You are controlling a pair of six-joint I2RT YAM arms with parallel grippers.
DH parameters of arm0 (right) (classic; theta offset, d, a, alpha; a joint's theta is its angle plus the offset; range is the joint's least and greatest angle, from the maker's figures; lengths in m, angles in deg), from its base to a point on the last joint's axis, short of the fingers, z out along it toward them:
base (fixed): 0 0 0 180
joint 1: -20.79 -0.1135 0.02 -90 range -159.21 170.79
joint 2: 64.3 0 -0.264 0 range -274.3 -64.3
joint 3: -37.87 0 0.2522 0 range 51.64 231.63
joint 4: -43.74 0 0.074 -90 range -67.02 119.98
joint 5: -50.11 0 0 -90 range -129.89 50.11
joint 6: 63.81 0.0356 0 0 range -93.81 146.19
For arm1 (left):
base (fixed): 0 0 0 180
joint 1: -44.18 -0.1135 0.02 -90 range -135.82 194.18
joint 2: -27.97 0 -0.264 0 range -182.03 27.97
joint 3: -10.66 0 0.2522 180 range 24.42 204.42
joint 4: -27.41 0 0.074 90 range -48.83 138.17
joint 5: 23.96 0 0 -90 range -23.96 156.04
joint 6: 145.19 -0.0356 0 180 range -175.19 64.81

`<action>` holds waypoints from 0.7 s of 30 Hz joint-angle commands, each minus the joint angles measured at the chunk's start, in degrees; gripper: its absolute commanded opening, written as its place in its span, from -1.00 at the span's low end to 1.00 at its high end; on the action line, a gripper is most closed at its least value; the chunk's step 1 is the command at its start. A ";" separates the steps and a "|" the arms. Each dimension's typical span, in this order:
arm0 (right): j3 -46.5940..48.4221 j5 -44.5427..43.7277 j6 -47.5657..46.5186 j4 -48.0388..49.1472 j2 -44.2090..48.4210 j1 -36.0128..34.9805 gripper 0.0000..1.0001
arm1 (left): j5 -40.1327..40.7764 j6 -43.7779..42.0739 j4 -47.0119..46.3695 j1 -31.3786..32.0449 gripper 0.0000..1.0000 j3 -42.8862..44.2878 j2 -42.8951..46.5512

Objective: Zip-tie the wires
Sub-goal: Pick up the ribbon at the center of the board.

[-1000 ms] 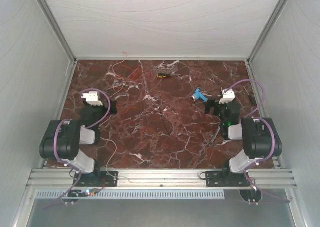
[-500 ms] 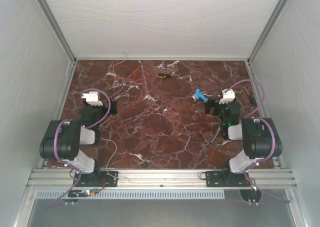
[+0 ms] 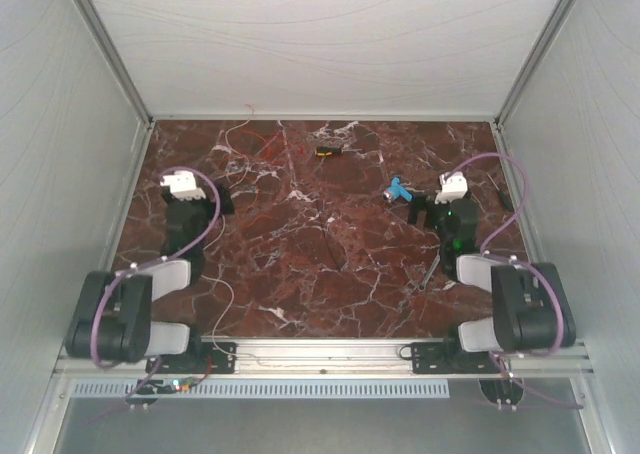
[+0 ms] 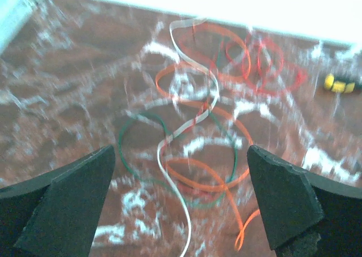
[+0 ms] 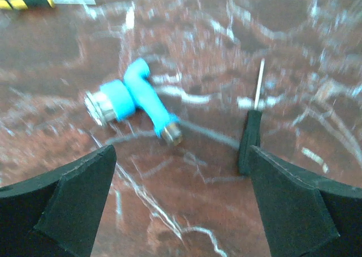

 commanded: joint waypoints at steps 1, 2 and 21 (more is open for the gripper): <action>9.09 -3.51 0.53 -16.56 11.61 -2.84 0.97 | 6.77 8.59 20.25 0.20 1.00 9.62 10.24; 11.81 -3.60 1.38 -20.81 13.67 -3.36 0.97 | 5.82 10.22 25.31 0.24 1.00 12.04 11.93; 29.38 26.88 29.49 -50.75 20.05 -7.45 0.97 | -14.21 21.63 83.16 -10.79 1.00 31.10 35.68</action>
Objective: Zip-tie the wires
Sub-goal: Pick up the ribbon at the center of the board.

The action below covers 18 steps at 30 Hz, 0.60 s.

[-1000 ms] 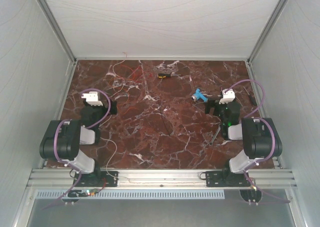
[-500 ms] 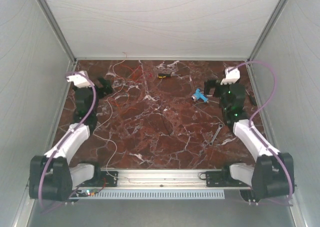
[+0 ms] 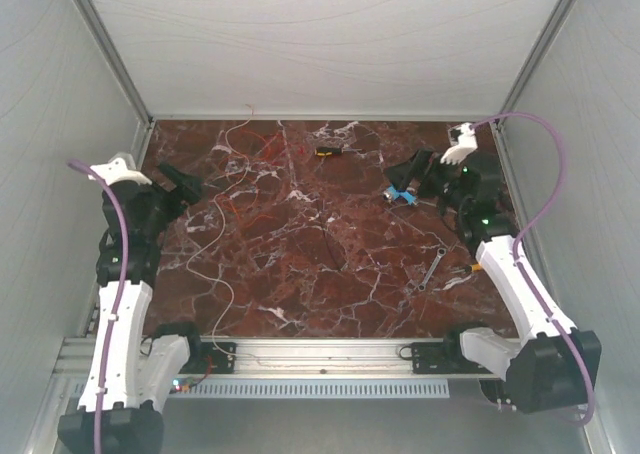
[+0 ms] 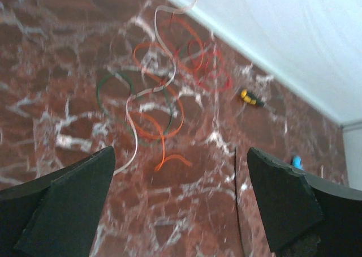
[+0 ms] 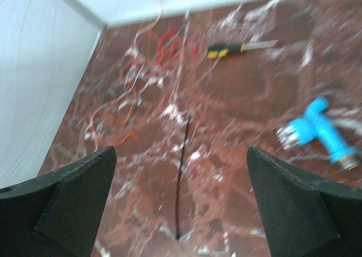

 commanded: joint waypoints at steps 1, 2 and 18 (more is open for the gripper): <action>-0.38 5.13 1.42 -5.61 -1.56 -5.48 0.97 | -5.24 -3.96 14.02 -0.18 0.99 2.89 0.94; -0.15 1.62 -0.42 -7.33 -1.88 -9.03 0.97 | -5.84 -3.88 15.89 -0.15 1.00 2.83 1.03; 5.10 -27.68 -5.20 -18.97 -25.05 -37.93 0.43 | -11.90 -1.94 15.51 -0.07 1.00 -5.54 8.55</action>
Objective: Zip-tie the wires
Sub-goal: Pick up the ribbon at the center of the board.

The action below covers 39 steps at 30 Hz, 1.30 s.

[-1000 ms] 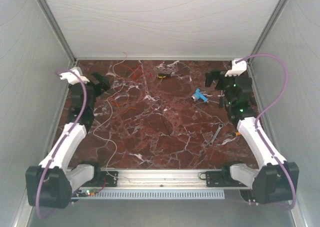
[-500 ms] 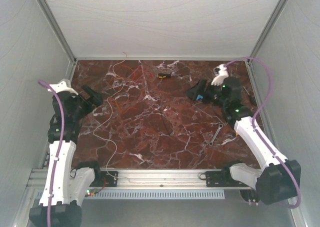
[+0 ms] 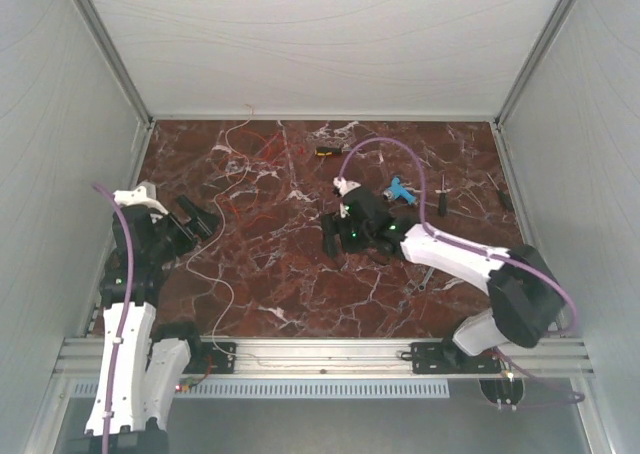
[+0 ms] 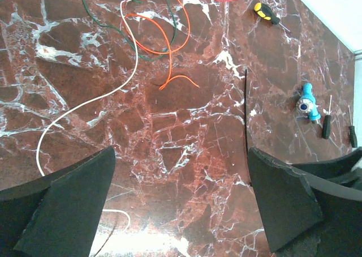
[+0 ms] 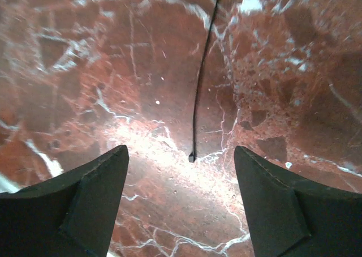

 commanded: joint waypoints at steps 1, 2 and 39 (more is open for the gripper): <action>3.17 -7.17 -1.35 -3.54 -5.81 -3.20 0.33 | -1.40 0.24 -1.20 -0.07 1.00 0.62 0.20; 3.97 -7.18 -1.55 -3.93 -7.64 -3.74 0.27 | -1.23 0.25 -1.16 -0.05 1.00 0.69 0.21; 18.85 -34.17 -7.55 -22.15 -23.27 -6.43 -1.00 | -0.58 0.33 -1.24 -0.01 0.99 0.36 2.98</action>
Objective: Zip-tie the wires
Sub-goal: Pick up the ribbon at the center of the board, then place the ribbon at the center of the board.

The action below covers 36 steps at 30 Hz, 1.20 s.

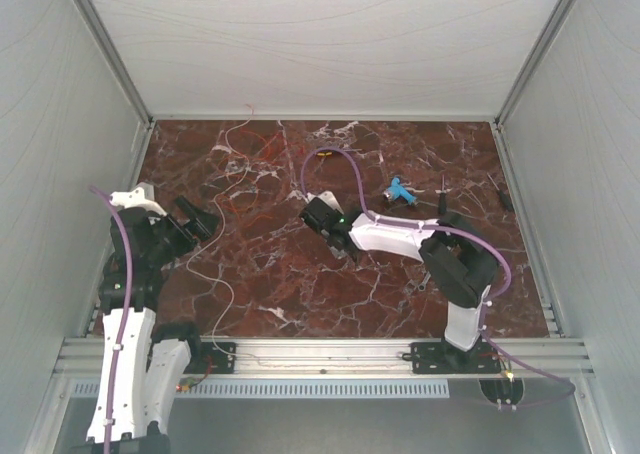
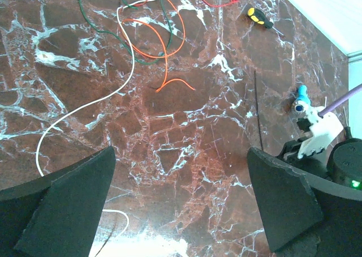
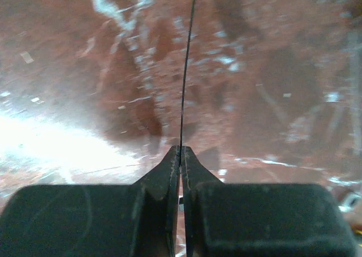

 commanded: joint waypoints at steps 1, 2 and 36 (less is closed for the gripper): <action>4.12 -10.28 -2.54 -7.24 0.83 2.25 -1.00 | -0.35 0.32 -1.20 -0.02 0.99 0.36 1.02; 4.54 -11.64 -2.68 -8.06 1.06 2.94 -1.00 | -0.31 0.32 -1.26 0.01 0.99 0.37 1.16; 15.75 -10.59 -9.95 -16.69 -11.26 8.78 0.33 | -0.49 0.32 -1.26 -0.02 0.99 0.37 -0.31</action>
